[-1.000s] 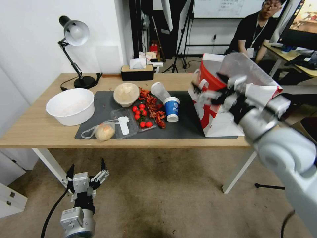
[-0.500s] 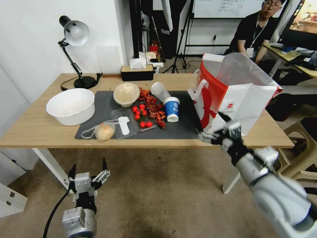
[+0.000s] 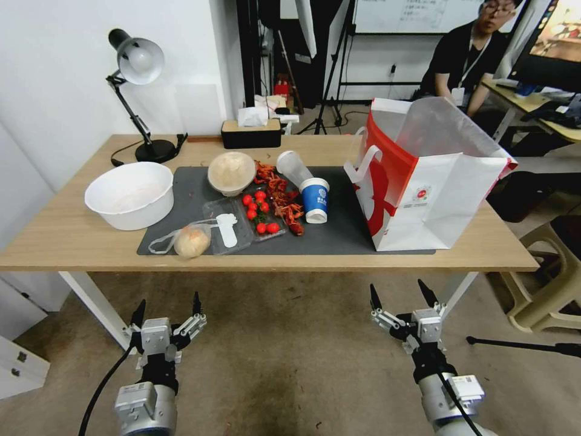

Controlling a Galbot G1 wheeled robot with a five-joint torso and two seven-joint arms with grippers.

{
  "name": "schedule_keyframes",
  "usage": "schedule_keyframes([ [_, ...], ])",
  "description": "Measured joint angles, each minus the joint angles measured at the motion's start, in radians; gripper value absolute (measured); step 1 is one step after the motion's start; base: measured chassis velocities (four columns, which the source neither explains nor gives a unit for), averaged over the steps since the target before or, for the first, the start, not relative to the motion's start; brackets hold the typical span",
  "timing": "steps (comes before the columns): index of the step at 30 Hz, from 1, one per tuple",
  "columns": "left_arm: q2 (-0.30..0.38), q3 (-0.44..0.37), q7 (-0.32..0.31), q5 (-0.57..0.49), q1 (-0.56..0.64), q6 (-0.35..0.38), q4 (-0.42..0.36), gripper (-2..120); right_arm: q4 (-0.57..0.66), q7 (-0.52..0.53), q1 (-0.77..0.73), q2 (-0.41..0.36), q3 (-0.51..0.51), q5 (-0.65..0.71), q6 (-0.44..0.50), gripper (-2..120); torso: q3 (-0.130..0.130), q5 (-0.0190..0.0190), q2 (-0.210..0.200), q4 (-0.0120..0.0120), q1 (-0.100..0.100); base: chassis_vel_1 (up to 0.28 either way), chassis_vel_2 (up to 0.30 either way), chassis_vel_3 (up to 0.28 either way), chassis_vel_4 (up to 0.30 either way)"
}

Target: Pick up the trash from the table and place it into the takeout bag.

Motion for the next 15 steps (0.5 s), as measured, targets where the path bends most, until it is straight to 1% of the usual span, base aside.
schedule_keyframes([
  [7,-0.001,-0.001,0.004,-0.004,0.003,-0.004,0.004,100,-0.005,-0.003,0.013,-0.005,-0.024,0.002,-0.002,100,0.0,0.0002,0.0,-0.0001,0.0,0.0,0.0,0.0,0.0],
  [11,-0.002,-0.002,0.009,-0.005,0.005,-0.005,0.001,100,-0.004,-0.003,0.031,-0.027,-0.04,0.005,-0.011,100,0.0,0.0001,0.0,-0.0003,0.0,0.0,0.0,0.0,0.0],
  [14,0.005,-0.006,0.016,-0.005,0.007,-0.004,0.001,100,-0.007,-0.004,0.096,-0.05,-0.078,0.018,-0.036,100,0.0,0.0,0.0,-0.0003,0.0,0.0,0.0,0.0,0.0],
  [15,0.005,-0.006,0.016,-0.005,0.007,-0.004,0.001,100,-0.007,-0.004,0.096,-0.05,-0.078,0.018,-0.036,100,0.0,0.0,0.0,-0.0003,0.0,0.0,0.0,0.0,0.0],
])
